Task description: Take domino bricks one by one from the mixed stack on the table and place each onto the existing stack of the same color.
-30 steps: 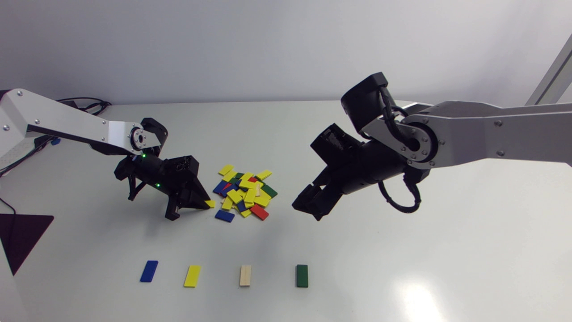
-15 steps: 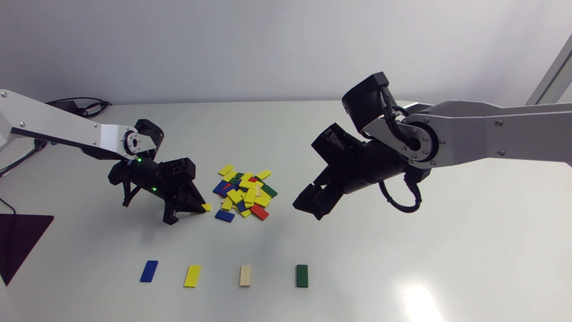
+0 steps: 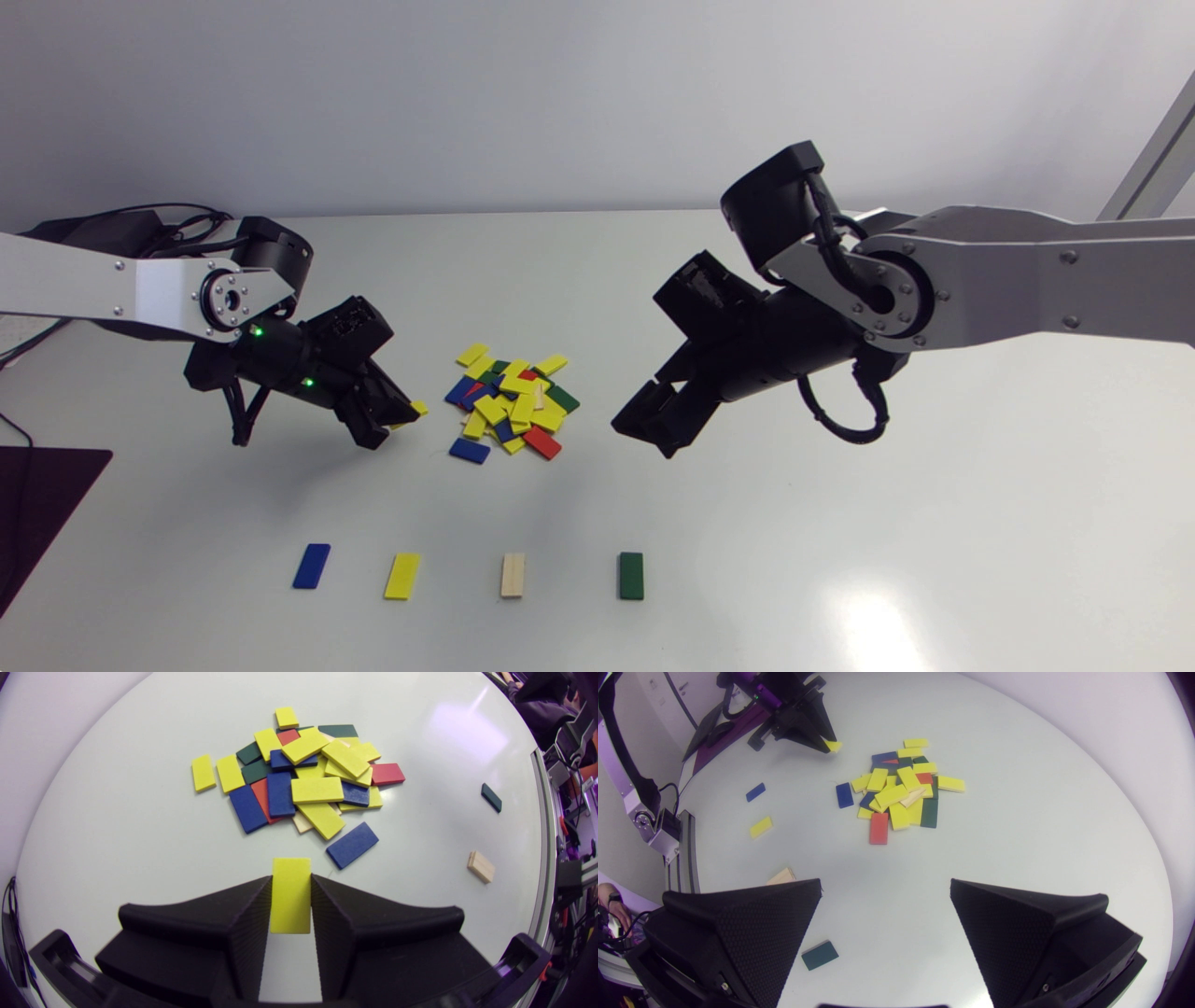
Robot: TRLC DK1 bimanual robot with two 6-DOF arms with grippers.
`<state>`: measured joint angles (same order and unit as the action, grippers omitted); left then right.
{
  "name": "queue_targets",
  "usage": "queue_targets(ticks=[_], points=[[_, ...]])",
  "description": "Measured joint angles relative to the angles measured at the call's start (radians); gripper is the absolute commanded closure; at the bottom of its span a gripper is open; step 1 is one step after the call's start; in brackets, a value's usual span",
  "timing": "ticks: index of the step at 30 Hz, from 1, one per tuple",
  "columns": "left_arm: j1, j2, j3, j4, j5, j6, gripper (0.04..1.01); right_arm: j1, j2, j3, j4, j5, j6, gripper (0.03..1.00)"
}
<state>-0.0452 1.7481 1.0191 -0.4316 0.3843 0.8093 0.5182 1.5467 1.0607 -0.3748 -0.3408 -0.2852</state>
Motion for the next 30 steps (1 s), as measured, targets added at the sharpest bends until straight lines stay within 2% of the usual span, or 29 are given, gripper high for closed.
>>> queue_targets(ticks=[9,13,17,19,24,30], points=[[-0.015,-0.124,-0.142,0.027,-0.11,-0.233,1.007,0.011,-0.028,-0.013,0.0,0.0,0.0,0.066],[-0.03,-0.185,-0.223,0.078,-0.174,-0.335,1.007,0.025,-0.035,-0.021,0.0,0.001,0.0,0.066],[-0.087,-0.231,-0.312,0.163,-0.257,-0.445,1.008,0.032,-0.048,-0.029,0.0,0.001,0.0,0.066],[-0.113,-0.254,-0.35,0.198,-0.282,-0.493,1.008,0.033,-0.055,-0.032,0.0,0.001,0.0,0.066],[-0.151,-0.353,-0.429,0.254,-0.3,-0.573,1.008,0.033,-0.067,-0.045,0.0,0.001,0.0,0.066],[-0.194,-0.453,-0.481,0.269,-0.311,-0.626,1.008,0.033,-0.078,-0.063,0.0,0.001,0.0,0.066]])
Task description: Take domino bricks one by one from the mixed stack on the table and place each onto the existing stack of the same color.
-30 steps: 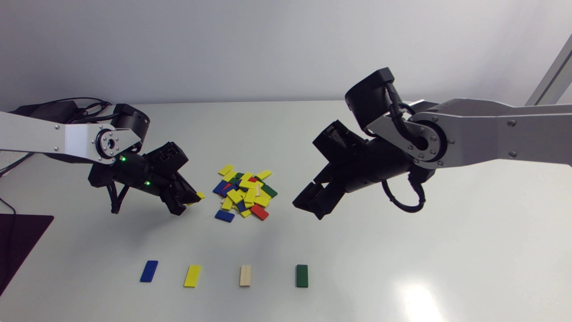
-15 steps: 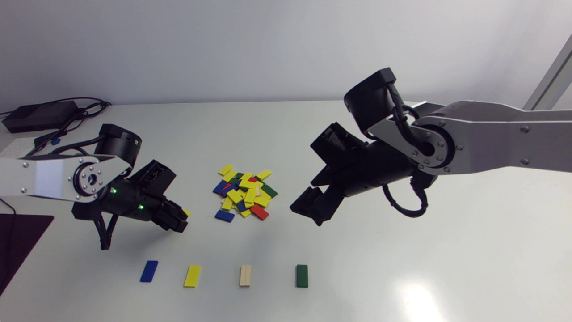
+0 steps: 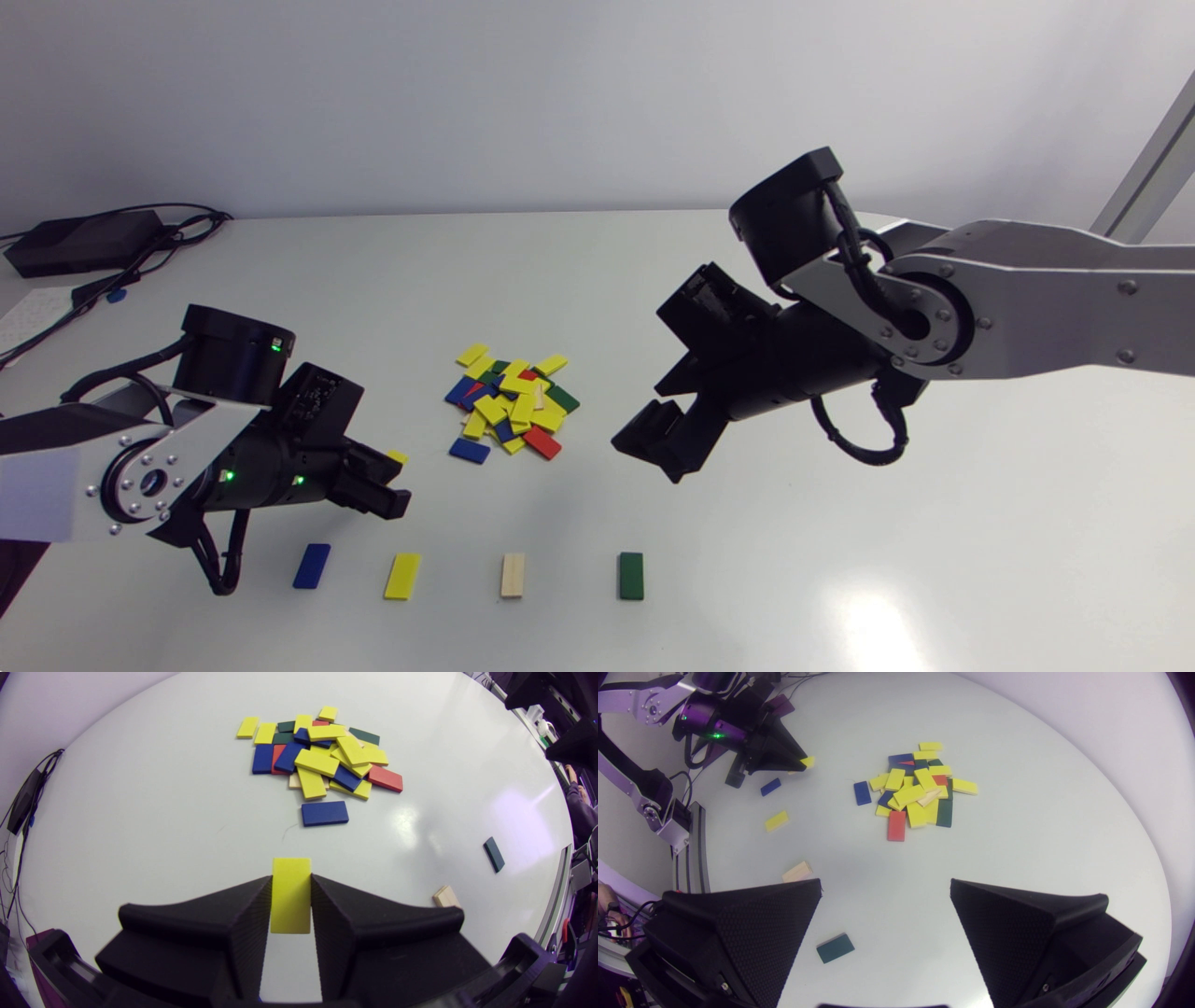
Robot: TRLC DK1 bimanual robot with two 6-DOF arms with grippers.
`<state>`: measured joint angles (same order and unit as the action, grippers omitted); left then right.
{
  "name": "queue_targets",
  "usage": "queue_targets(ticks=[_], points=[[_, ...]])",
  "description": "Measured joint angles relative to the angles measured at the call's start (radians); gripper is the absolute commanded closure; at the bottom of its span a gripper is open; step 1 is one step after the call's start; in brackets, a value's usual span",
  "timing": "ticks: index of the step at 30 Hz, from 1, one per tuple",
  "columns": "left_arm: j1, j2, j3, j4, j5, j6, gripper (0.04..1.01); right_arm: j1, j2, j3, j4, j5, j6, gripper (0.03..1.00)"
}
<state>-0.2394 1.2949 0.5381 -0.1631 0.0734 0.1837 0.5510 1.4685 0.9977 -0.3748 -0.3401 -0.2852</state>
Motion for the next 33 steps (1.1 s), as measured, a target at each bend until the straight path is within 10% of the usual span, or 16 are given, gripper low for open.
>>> queue_targets(ticks=[15,33], points=[[-0.035,-0.016,-0.039,0.015,0.0,0.028,1.005,0.0,-0.002,-0.026,0.008,0.0,0.0,0.066],[0.128,0.205,-0.022,0.08,0.274,0.523,1.007,0.008,-0.008,-0.036,0.011,0.0,0.0,0.067]])
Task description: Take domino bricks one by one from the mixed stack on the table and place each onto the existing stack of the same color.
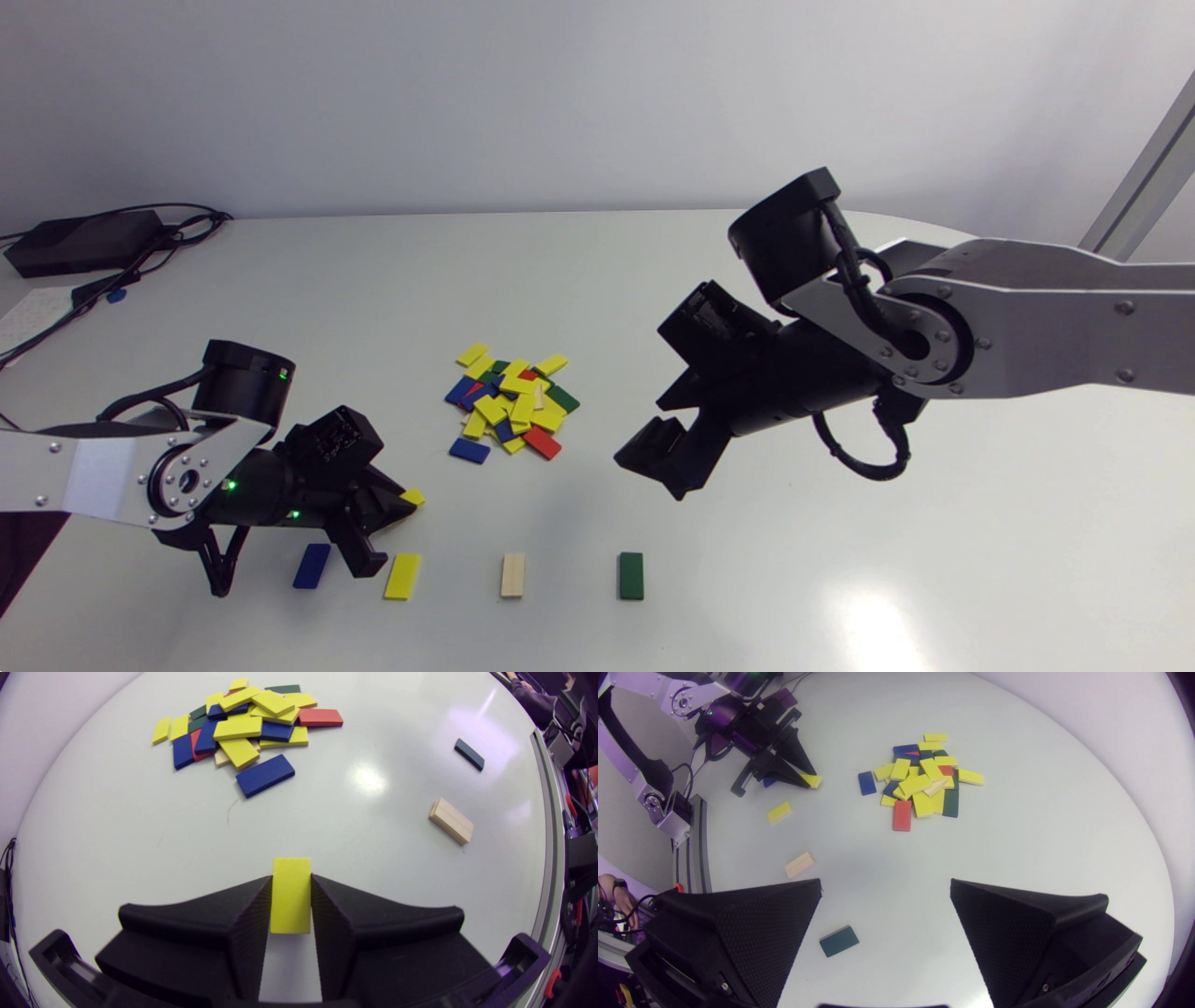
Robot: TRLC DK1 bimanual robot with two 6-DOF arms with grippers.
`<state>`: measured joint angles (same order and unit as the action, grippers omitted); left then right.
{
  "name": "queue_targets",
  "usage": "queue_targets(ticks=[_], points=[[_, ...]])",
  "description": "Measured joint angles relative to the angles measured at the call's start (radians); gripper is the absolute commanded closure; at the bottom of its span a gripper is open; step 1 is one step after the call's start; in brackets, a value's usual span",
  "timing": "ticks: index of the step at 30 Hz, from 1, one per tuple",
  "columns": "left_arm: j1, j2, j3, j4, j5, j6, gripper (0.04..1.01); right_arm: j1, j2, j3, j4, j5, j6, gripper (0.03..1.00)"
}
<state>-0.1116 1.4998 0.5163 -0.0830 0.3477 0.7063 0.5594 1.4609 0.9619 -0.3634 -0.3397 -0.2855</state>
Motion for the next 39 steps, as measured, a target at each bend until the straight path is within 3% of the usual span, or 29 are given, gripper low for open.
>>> queue_targets(ticks=[5,9,10,12,15,19,23,26,33,36,39], points=[[0.027,0.077,0.058,-0.06,0.066,0.113,1.007,-0.002,0.0,0.0,0.003,0.0,0.0,0.067],[0.027,0.114,0.086,-0.088,0.084,0.165,1.005,-0.003,0.0,0.0,0.004,0.0,-0.004,0.066],[0.027,0.121,0.093,-0.093,0.088,0.172,0.977,-0.003,0.0,0.0,0.004,0.0,-0.004,0.067],[0.027,0.13,0.105,-0.101,0.091,0.185,0.811,-0.003,0.0,0.0,0.004,0.0,-0.007,0.067],[0.027,0.133,0.114,-0.123,0.091,0.196,0.659,-0.004,0.0,0.0,0.004,0.0,-0.008,0.067],[0.027,0.133,0.131,-0.183,0.09,0.219,0.513,-0.01,0.0,0.0,0.004,0.0,-0.008,0.067],[0.027,0.131,0.133,-0.206,0.081,0.237,0.352,-0.011,0.0,0.0,0.004,0.0,-0.008,0.067],[0.028,0.127,0.142,-0.231,0.065,0.244,0.287,-0.011,0.0,0.0,0.005,0.0,-0.008,0.067],[0.055,0.121,0.171,-0.29,0.014,0.278,0.297,-0.011,0.0,-0.004,0.008,0.0,-0.008,0.067],[0.064,0.121,0.19,-0.306,0.01,0.296,0.374,-0.011,0.0,-0.005,0.008,0.0,-0.008,0.067],[0.065,0.121,0.203,-0.318,0.008,0.304,0.384,-0.011,0.0,-0.005,0.008,0.0,-0.008,0.067]])
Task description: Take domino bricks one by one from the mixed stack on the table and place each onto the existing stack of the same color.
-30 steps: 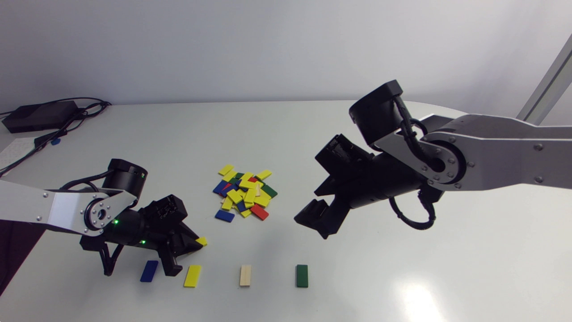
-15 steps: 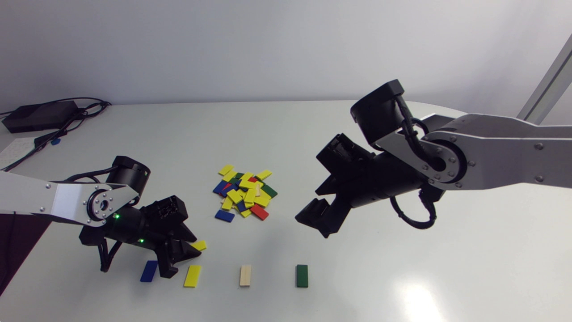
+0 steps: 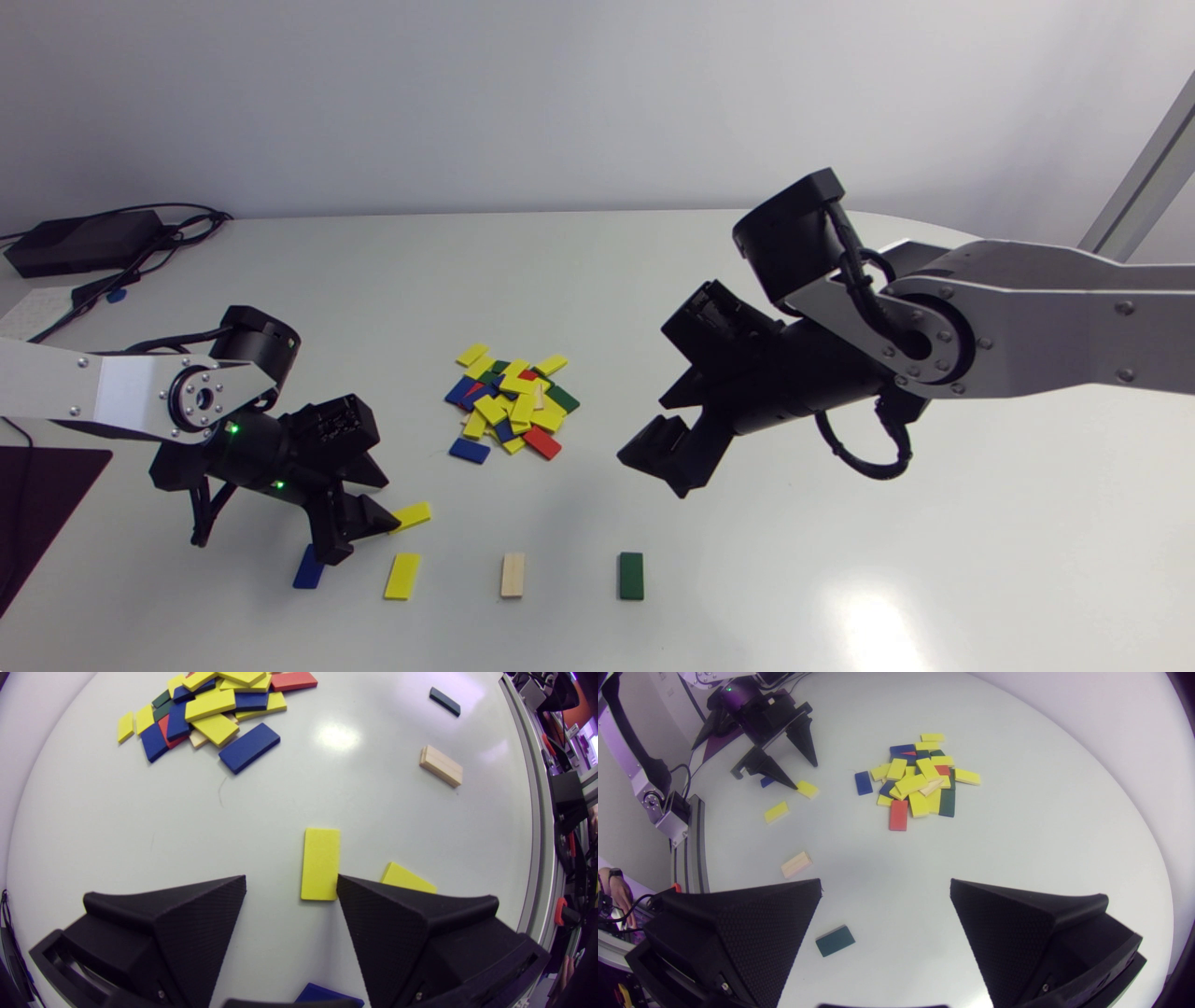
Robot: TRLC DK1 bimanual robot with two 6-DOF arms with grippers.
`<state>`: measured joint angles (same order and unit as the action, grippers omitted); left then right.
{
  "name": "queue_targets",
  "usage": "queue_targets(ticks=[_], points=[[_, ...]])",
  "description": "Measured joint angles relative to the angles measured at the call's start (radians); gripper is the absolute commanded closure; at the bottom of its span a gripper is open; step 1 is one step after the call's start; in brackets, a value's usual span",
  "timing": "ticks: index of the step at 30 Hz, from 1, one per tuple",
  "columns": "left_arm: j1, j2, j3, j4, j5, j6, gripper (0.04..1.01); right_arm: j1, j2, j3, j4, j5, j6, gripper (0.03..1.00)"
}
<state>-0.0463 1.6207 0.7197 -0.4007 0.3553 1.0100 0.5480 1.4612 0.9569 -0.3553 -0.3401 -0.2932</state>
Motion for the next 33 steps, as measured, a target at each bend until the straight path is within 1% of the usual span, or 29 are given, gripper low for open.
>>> queue_targets(ticks=[4,6,10,16,18,27,30,32,33], points=[[0.0,0.004,0.008,-0.009,0.0,0.003,0.384,0.0,0.0,0.0,0.0,0.0,0.0,0.067],[0.0,0.013,0.01,-0.017,0.0,0.004,0.411,0.0,0.0,0.0,0.0,0.0,0.0,0.067],[-0.003,0.023,0.027,-0.058,0.0,0.018,0.411,0.0,0.0,0.0,0.0,0.0,0.0,0.067],[-0.013,0.035,0.058,-0.093,0.0,0.028,0.413,0.0,0.0,0.0,0.004,0.0,0.0,0.067],[-0.017,0.047,0.069,-0.103,0.0,0.029,0.428,0.0,0.0,0.0,0.004,0.0,0.0,0.067],[-0.056,0.095,0.118,-0.158,0.0,0.029,0.441,-0.014,0.0,0.0,0.006,0.0,-0.002,0.067],[-0.06,0.112,0.135,-0.168,0.0,0.029,0.479,-0.018,0.0,0.0,0.011,0.0,-0.007,0.067],[-0.06,0.128,0.149,-0.175,0.003,0.035,0.526,-0.018,0.0,0.0,0.011,0.0,-0.007,0.067],[-0.06,0.135,0.158,-0.18,0.004,0.04,0.528,-0.018,0.001,0.0,0.011,0.0,-0.007,0.066]])
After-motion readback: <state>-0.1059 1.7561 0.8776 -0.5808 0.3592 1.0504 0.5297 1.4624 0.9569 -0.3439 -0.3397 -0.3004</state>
